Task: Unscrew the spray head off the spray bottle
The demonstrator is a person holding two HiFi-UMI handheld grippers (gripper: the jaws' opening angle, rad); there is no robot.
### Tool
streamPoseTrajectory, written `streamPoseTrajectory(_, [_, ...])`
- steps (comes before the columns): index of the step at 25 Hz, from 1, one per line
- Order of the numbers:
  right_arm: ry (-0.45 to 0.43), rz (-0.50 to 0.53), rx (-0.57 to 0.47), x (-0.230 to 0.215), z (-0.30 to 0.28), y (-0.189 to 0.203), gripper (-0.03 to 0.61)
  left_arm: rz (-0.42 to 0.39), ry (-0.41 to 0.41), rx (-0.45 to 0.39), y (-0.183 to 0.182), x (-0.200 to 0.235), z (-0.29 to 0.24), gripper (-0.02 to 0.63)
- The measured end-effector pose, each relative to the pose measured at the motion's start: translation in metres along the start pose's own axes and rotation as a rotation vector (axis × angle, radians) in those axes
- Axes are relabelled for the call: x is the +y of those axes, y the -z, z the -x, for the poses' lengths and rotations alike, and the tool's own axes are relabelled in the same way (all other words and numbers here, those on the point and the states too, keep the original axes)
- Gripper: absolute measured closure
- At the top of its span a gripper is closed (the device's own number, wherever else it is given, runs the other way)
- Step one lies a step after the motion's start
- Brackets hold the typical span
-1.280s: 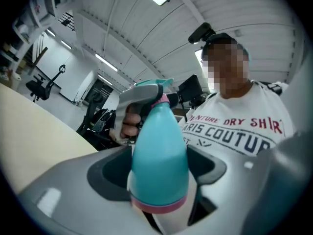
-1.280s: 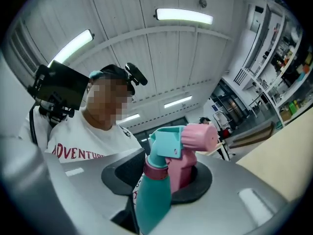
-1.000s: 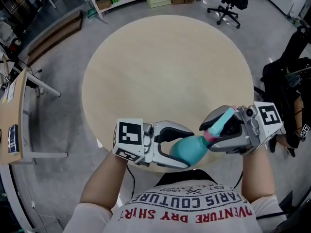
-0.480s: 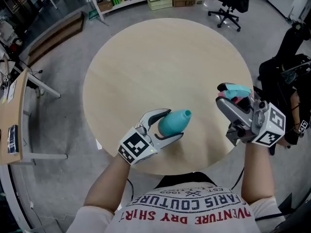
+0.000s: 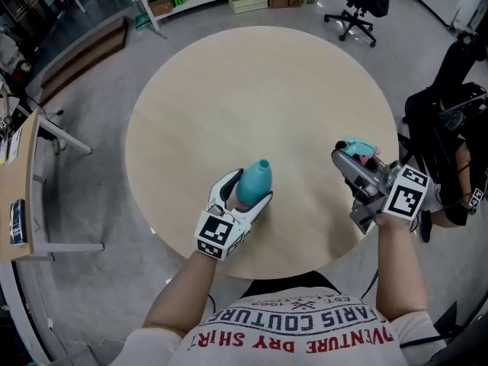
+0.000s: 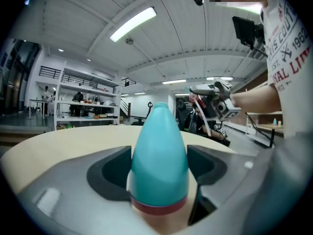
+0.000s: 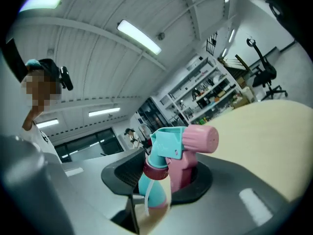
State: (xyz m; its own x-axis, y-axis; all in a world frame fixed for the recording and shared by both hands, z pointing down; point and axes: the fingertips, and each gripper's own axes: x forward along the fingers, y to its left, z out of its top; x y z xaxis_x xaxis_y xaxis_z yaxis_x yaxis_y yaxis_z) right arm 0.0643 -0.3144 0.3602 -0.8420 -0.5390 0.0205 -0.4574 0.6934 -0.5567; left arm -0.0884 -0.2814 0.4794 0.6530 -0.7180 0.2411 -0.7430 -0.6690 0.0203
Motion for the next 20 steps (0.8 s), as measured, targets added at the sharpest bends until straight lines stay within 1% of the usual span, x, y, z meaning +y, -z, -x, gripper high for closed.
streamPoseTrajectory(3, [0.033, -0.048, 0.143, -0.017, -0.014, 0.045, 0.428, 0.019, -0.027, -0.015, 0.004, 0.003, -0.005, 0.262])
streamPoseTrajectory(6, [0.081, -0.055, 0.27, -0.028, -0.026, 0.087, 0.428, 0.026, -0.039, -0.017, 0.011, 0.005, -0.005, 0.262])
streamPoseTrajectory(9, [0.108, -0.056, 0.377, -0.033, -0.036, 0.115, 0.428, 0.021, -0.042, -0.009, 0.017, 0.006, -0.006, 0.262])
streamPoseTrajectory(12, [0.132, -0.035, 0.475, -0.036, -0.045, 0.135, 0.426, 0.02, -0.047, -0.003, 0.023, 0.009, -0.006, 0.262])
streamPoseTrajectory(15, [0.155, 0.007, 0.541, -0.04, -0.05, 0.149, 0.426, 0.013, -0.048, -0.002, 0.028, 0.008, -0.005, 0.262])
streamPoseTrajectory(20, [0.171, 0.015, 0.576, -0.044, -0.056, 0.161, 0.426, -0.002, -0.038, 0.019, 0.037, 0.006, -0.002, 0.262])
